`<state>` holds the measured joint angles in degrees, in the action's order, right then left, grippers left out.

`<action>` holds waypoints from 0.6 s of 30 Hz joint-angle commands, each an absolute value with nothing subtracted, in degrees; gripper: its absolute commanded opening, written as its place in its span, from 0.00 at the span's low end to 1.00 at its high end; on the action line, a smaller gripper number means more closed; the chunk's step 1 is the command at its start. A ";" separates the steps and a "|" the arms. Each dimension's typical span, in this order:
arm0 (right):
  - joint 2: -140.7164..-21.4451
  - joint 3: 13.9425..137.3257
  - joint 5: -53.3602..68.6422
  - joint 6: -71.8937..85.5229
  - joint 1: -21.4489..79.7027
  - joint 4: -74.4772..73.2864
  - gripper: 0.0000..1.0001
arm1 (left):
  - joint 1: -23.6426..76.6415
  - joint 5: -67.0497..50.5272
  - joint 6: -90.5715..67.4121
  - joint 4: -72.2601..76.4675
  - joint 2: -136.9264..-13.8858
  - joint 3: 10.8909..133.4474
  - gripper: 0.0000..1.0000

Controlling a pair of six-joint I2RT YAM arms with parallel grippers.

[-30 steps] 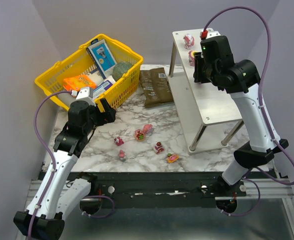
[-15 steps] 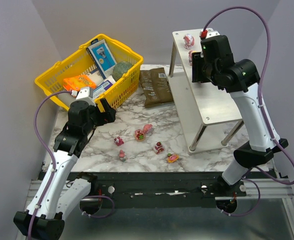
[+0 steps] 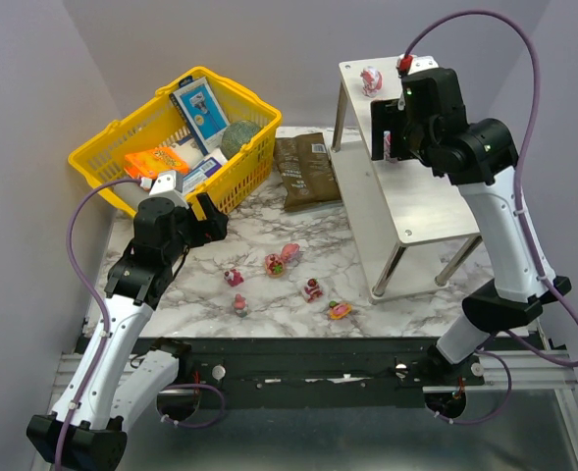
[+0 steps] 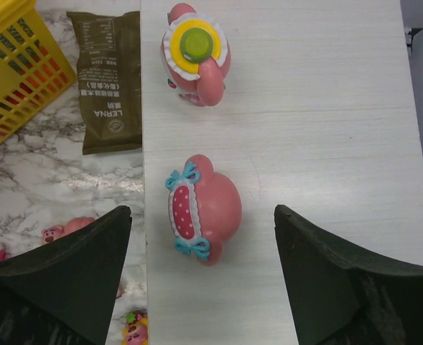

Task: Place and organize the plastic toys onto the shelf

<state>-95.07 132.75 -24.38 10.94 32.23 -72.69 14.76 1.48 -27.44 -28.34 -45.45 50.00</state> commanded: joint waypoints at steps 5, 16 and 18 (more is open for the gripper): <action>-85.88 128.94 -17.59 7.48 31.99 -63.47 0.89 | 15.03 1.41 -26.98 -27.16 -45.26 50.89 0.99; -74.45 110.68 12.78 0.63 34.97 -45.98 0.89 | 15.03 1.14 -27.16 -26.98 -45.53 51.33 0.99; -72.69 107.51 16.51 -3.59 39.45 -44.04 0.89 | 15.03 1.14 -27.25 -27.16 -45.26 51.33 0.99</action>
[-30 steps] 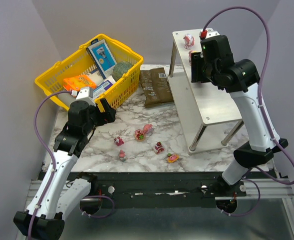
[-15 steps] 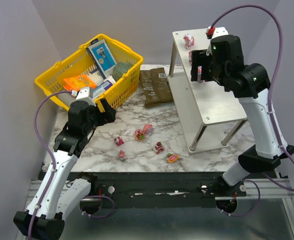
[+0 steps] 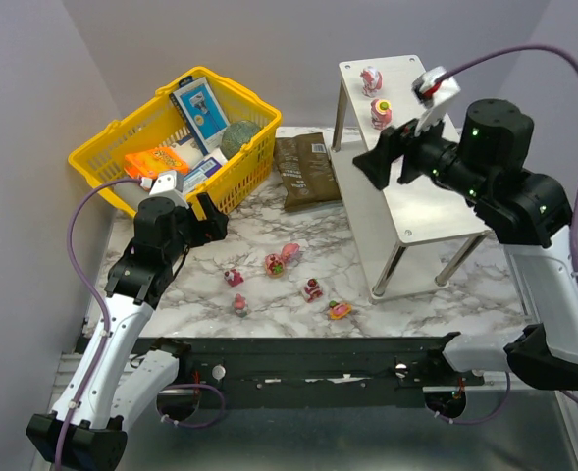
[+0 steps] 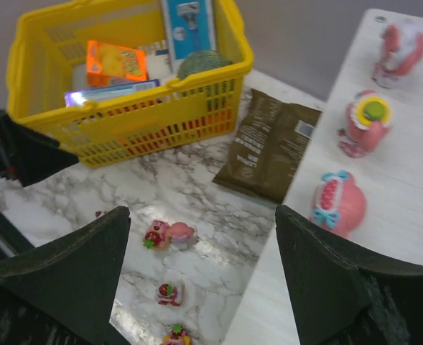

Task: Place and organize the plastic toys onto the shelf

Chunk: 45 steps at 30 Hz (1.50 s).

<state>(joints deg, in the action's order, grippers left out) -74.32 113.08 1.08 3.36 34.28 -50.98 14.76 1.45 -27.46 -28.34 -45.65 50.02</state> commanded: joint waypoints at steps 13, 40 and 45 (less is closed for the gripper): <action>-79.35 94.05 5.21 -5.36 58.53 -37.09 0.88 | 15.03 2.46 -27.42 -28.65 -43.15 50.19 0.99; -90.35 83.85 -18.26 11.94 70.75 -27.60 0.88 | 15.03 3.25 -28.12 -31.19 -42.28 50.45 0.99; -95.62 86.57 -22.75 19.66 73.82 -27.16 0.88 | 15.03 7.63 -30.05 -35.32 -40.96 52.29 0.99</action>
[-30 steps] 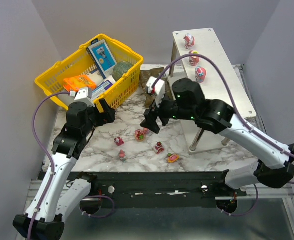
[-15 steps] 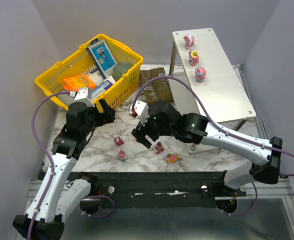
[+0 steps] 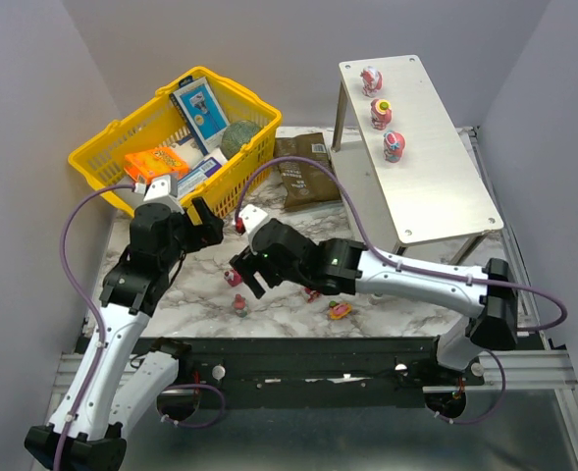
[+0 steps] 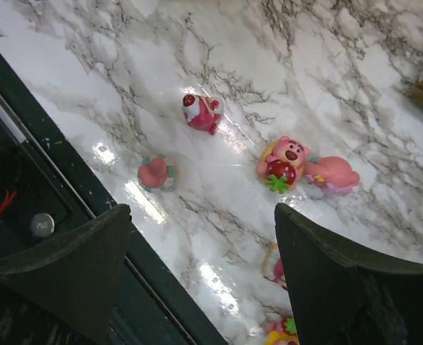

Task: Place and organize the plastic toys onto the shelf

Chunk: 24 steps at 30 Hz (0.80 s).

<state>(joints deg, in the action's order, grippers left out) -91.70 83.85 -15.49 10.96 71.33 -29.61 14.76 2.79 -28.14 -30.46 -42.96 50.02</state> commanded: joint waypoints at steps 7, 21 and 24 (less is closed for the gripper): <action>-101.59 88.59 -26.45 35.40 74.27 -33.12 0.88 | 15.03 16.86 -31.90 -46.21 -35.78 55.72 0.99; -117.50 98.70 -24.52 50.09 77.87 -43.86 0.88 | 15.82 21.01 -34.19 -55.11 -27.69 57.48 0.99; -119.43 99.22 -24.70 51.93 78.22 -43.68 0.88 | 16.43 20.66 -34.45 -55.81 -26.63 56.87 0.99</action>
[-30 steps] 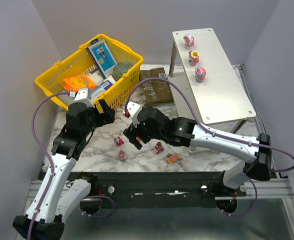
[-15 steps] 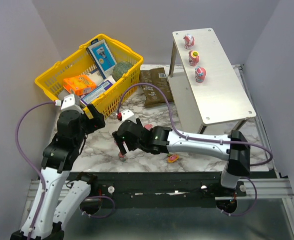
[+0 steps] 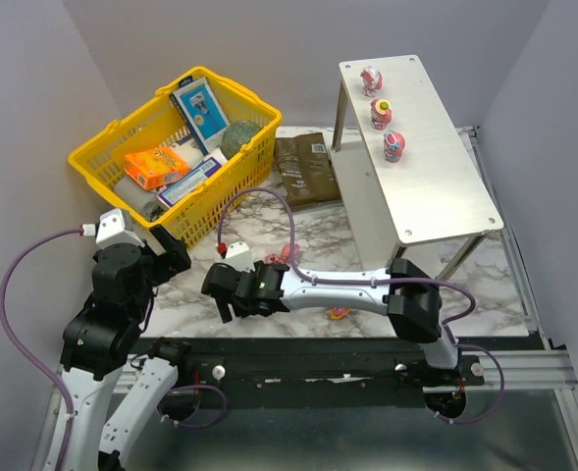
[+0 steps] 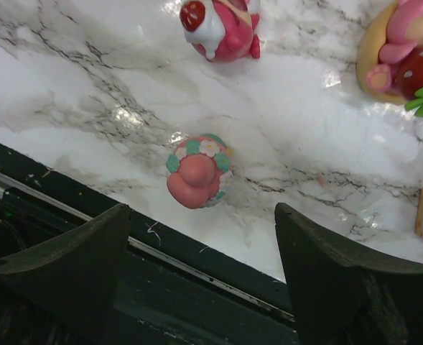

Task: Place and organize the plastic toys onto the shelf

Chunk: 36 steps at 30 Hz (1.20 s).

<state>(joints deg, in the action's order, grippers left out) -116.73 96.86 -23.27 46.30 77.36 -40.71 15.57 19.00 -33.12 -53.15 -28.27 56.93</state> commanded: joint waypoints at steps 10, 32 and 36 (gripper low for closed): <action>-125.42 102.22 -25.84 54.40 78.40 -43.59 0.80 | 18.19 19.60 -34.89 -56.78 -25.93 57.13 0.99; -115.79 103.00 -34.27 46.34 78.40 -46.49 0.01 | 19.51 17.06 -32.87 -55.46 -27.77 60.29 0.99; -110.40 110.98 -36.82 38.51 78.31 -54.64 0.01 | 19.51 16.79 -31.47 -53.00 -29.44 61.08 0.99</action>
